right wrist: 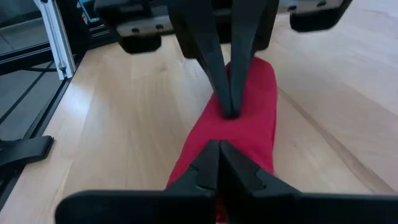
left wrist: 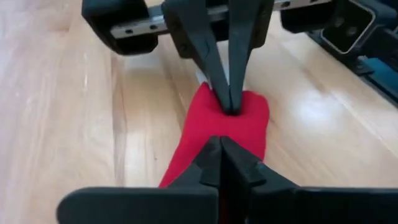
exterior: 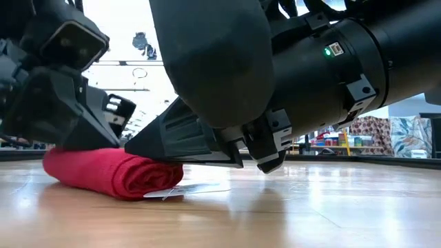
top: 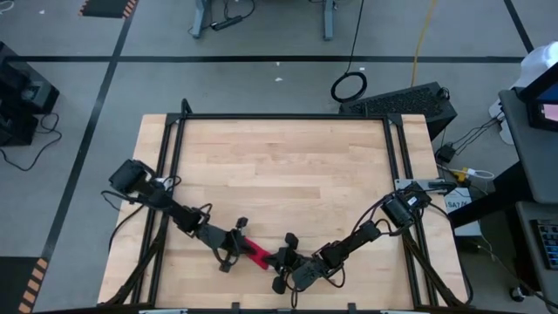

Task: Roll towel
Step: Roll the red towel

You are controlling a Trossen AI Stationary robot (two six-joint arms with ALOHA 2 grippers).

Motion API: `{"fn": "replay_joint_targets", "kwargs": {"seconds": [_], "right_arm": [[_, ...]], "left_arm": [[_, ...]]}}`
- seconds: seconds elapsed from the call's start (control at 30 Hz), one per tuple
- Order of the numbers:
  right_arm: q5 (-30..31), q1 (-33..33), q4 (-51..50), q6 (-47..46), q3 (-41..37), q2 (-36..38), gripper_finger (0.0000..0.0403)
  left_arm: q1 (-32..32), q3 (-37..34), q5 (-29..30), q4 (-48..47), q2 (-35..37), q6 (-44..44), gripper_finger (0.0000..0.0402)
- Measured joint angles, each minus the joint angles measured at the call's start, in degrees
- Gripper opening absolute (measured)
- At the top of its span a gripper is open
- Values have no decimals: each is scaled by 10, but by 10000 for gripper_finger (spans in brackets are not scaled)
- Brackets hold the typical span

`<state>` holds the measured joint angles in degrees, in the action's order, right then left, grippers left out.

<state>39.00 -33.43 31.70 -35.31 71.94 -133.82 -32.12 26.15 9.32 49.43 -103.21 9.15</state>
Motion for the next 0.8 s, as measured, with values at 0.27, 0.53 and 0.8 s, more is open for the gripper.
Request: {"fn": "replay_joint_targets", "kwargs": {"seconds": [0.27,0.53,0.8], "right_arm": [[2,-1,-3,0,0,0,4],[46,-12,114,75,-5,-2,4],[54,-8,151,75,-1,-12,4]], "left_arm": [[0,-1,15,14,-48,25,14],[-2,-10,15,34,-47,24,14],[-2,-11,15,36,-48,22,15]]}}
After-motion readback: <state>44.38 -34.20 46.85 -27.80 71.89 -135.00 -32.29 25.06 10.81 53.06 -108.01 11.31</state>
